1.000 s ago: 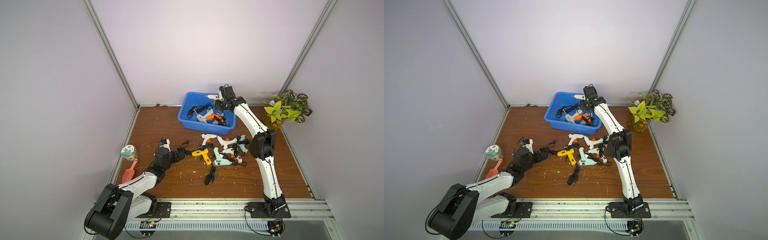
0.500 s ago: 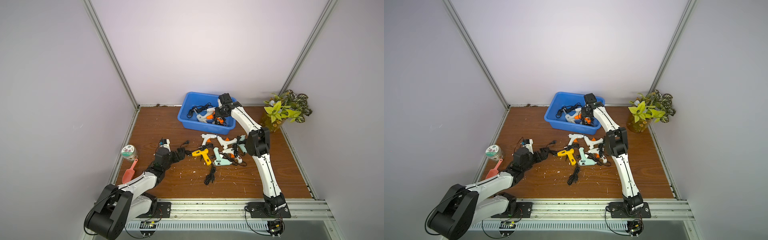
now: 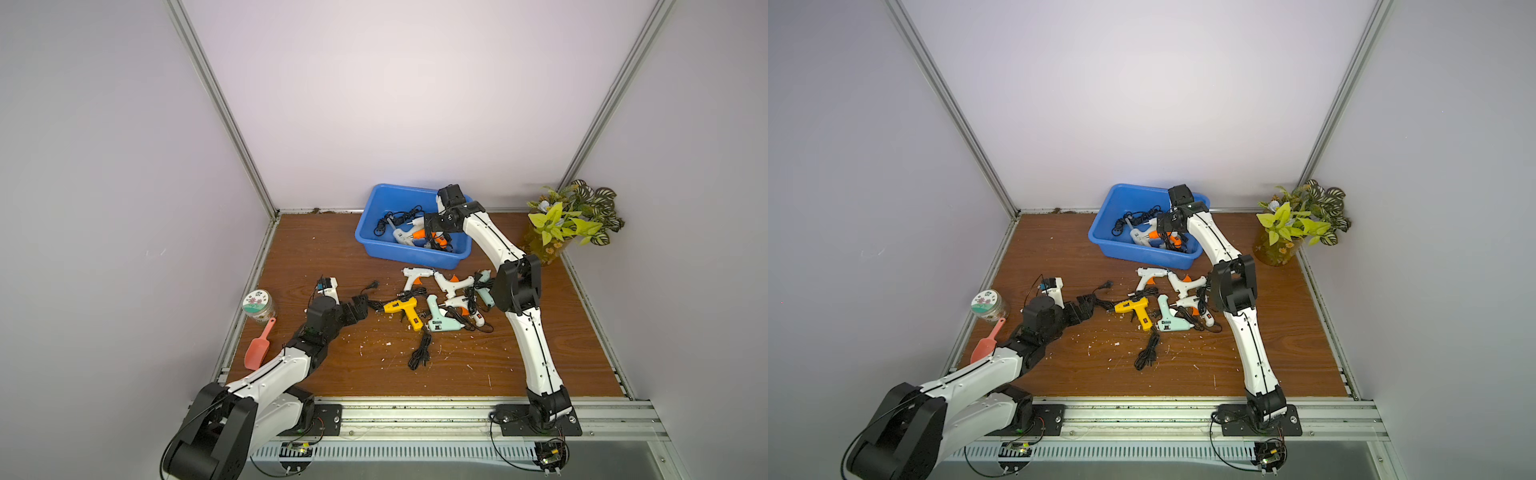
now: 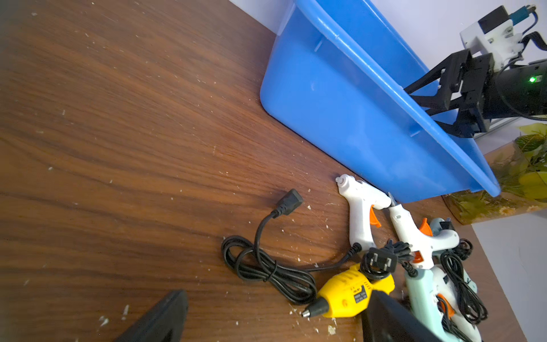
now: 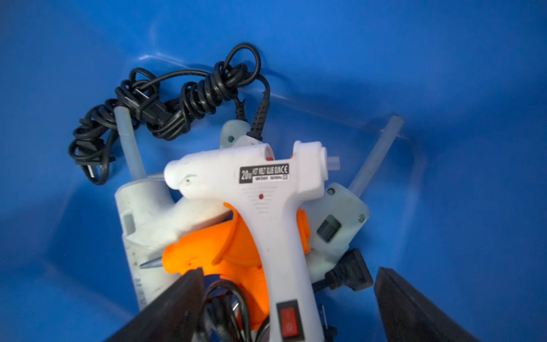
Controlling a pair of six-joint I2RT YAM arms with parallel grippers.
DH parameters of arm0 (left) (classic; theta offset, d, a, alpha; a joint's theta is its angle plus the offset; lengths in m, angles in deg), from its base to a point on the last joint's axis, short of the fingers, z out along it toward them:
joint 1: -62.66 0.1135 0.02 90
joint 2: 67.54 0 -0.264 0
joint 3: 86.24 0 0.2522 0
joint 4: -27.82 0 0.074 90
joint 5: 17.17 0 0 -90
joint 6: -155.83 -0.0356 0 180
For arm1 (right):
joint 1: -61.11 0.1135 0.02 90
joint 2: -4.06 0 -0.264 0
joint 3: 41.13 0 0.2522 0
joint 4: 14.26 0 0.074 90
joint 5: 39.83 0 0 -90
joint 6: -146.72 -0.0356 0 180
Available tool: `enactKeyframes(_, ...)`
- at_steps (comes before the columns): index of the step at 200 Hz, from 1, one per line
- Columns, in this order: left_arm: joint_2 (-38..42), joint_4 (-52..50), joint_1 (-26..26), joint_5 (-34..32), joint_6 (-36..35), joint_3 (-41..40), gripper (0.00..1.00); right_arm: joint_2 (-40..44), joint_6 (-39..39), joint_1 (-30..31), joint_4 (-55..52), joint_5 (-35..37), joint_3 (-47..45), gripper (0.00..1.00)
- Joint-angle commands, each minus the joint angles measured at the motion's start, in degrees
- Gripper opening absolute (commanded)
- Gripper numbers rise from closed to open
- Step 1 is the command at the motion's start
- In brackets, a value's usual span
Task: Put the hot melt glue gun into the storage box
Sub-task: Place the hot melt adhesive gun in the storage box.
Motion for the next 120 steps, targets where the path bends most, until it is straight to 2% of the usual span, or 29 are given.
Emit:
enactKeyframes(1,1.76,-2.53,-0.26,-1.94,-1.54,0.79,0.99,8.88,0.23,0.01,0.08,0.58,1.10,0.99)
enactKeyframes(30,3.32,-3.45,-0.29,-2.36,-1.67,0.62,0.99,14.50,0.53,0.84,0.11,1.79,-2.41,1.00)
enactKeyframes(58,4.30,-3.65,-0.27,-1.99,-1.76,0.49,0.99,21.57,1.93,3.22,1.82,5.88,-10.16,0.99)
enactKeyframes(88,5.27,-2.96,-0.29,-1.29,-1.76,-0.48,0.99,32.13,2.72,6.75,8.92,11.26,-27.09,1.00)
enactKeyframes(120,6.02,-3.55,-0.33,-0.99,-2.54,-0.48,0.99,45.87,0.56,9.11,19.43,12.46,-49.05,1.00)
